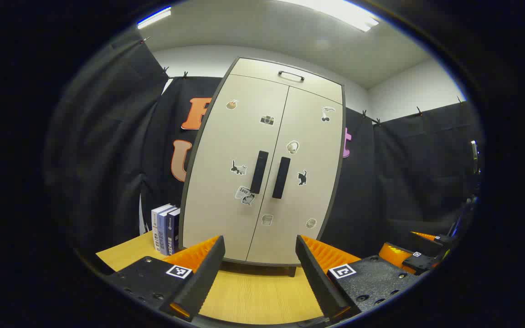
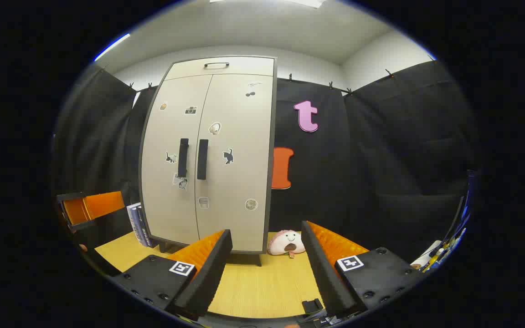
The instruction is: Open the right door of the double-door shoe cabinet with the right hand, and open the left door with the left hand.
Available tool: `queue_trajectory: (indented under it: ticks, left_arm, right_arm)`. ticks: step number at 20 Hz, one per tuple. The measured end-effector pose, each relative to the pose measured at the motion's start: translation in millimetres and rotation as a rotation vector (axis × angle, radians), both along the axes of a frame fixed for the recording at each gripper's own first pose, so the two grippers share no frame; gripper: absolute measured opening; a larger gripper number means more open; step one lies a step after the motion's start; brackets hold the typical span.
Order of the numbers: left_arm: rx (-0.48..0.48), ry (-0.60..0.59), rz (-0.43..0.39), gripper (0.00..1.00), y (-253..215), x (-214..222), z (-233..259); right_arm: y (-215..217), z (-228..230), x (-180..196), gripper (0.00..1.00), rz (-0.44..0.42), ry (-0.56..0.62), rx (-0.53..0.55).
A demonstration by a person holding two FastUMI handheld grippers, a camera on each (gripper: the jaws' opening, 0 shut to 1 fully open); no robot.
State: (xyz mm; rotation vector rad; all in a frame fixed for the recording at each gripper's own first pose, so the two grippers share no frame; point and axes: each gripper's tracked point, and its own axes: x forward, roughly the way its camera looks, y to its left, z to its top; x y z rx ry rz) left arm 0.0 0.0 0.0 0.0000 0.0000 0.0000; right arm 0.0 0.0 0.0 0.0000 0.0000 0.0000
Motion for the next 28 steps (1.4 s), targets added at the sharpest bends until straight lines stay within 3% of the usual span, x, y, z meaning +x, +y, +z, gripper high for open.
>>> queue_trajectory:
  ticks: [2, 4, 5, 6, 7, 13, 18, 19, 20, 28]
  left_arm:
    - [0.0, 0.017, 0.012, 0.94, 8.1, 2.3, 2.1]
    - [0.003, 0.004, 0.029, 0.94, 21.5, 5.1, 11.3]
    - [0.012, -0.002, 0.044, 0.94, 30.9, 5.8, 16.3]
    - [0.018, -0.012, 0.06, 0.94, 39.3, 7.0, 21.2]
    - [0.016, -0.022, 0.077, 0.94, 47.9, 6.5, 25.7]
    - [0.014, -0.04, 0.111, 0.94, 75.3, 12.6, 36.0]
    - [0.035, -0.07, 0.093, 0.94, 76.1, 25.0, 43.3]
    - [0.039, -0.07, 0.086, 0.94, 75.6, 27.4, 43.3]
    - [0.043, -0.07, 0.083, 0.94, 76.0, 30.0, 42.6]
    - [0.051, -0.045, 0.048, 0.95, 75.0, 44.7, 32.0]
  right_arm:
    - [10.3, -5.2, 1.0, 0.93, 0.006, 0.024, 0.029]
    - [18.1, -4.7, 1.6, 0.93, 0.01, 0.036, 0.051]
    - [19.9, -3.1, 1.7, 0.98, 0.004, 0.03, 0.052]
    - [23.1, -1.6, 2.7, 0.93, -0.001, 0.022, 0.045]
    - [26.1, -0.8, 4.7, 0.98, -0.004, 0.017, 0.034]
    - [61.1, -1.5, 20.7, 0.98, 0.037, 0.029, 0.012]
    - [74.9, 3.0, 33.2, 0.98, 0.051, 0.018, -0.002]
    - [76.1, 1.6, 36.5, 0.93, 0.049, 0.023, 0.001]
    - [76.0, -0.8, 39.0, 0.98, 0.044, 0.03, 0.003]
    - [84.7, 4.8, 65.3, 0.98, 0.015, 0.058, 0.026]
